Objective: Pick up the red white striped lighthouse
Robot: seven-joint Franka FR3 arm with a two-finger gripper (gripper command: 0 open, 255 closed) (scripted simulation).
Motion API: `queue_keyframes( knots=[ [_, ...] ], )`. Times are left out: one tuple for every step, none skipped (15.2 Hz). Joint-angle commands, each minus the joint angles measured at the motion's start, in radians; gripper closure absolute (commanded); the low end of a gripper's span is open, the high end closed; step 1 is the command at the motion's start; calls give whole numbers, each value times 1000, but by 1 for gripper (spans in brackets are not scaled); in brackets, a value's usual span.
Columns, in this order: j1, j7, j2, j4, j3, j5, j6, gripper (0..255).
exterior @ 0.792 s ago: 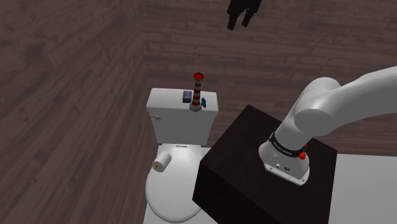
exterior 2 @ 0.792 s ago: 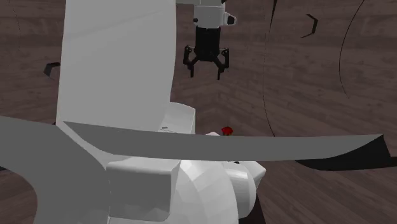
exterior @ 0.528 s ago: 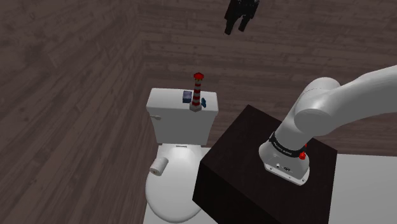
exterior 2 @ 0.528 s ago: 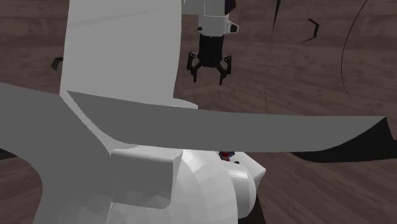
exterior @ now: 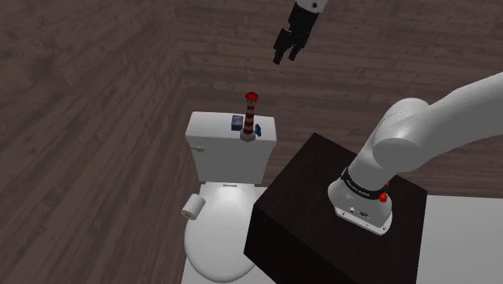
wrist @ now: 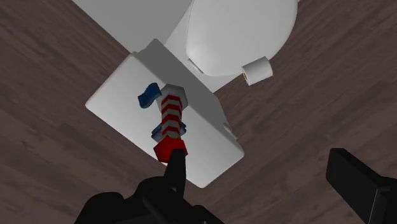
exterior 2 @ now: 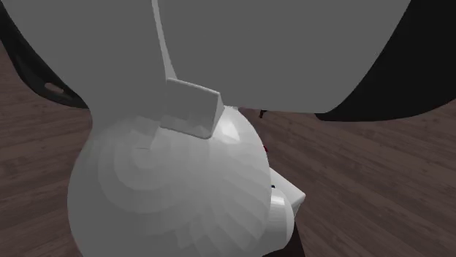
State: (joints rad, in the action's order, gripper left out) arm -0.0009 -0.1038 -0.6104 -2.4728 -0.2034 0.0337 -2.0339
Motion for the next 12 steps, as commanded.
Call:
queue_keyframes(
  knots=[
    [4, -47, 44, -30, -38, 13, -86, 0],
    [9, -69, 71, -38, -55, 23, -125, 0],
    [15, -93, 99, -44, -72, 36, -164, 0],
    [23, -118, 130, -49, -91, 51, -202, 0],
    [32, -145, 162, -52, -109, 68, -240, 0],
    [42, -174, 195, -52, -129, 89, -276, 0],
    [55, -205, 231, -51, -149, 114, -312, 0],
    [69, -239, 267, -47, -169, 142, -346, 0],
    [84, -277, 306, -42, -190, 176, -378, 0],
    [101, -318, 345, -34, -211, 215, -407, 0],
    [119, -364, 387, -24, -233, 259, -434, 0],
    [137, -413, 430, -11, -253, 310, -458, 0]
  ],
)
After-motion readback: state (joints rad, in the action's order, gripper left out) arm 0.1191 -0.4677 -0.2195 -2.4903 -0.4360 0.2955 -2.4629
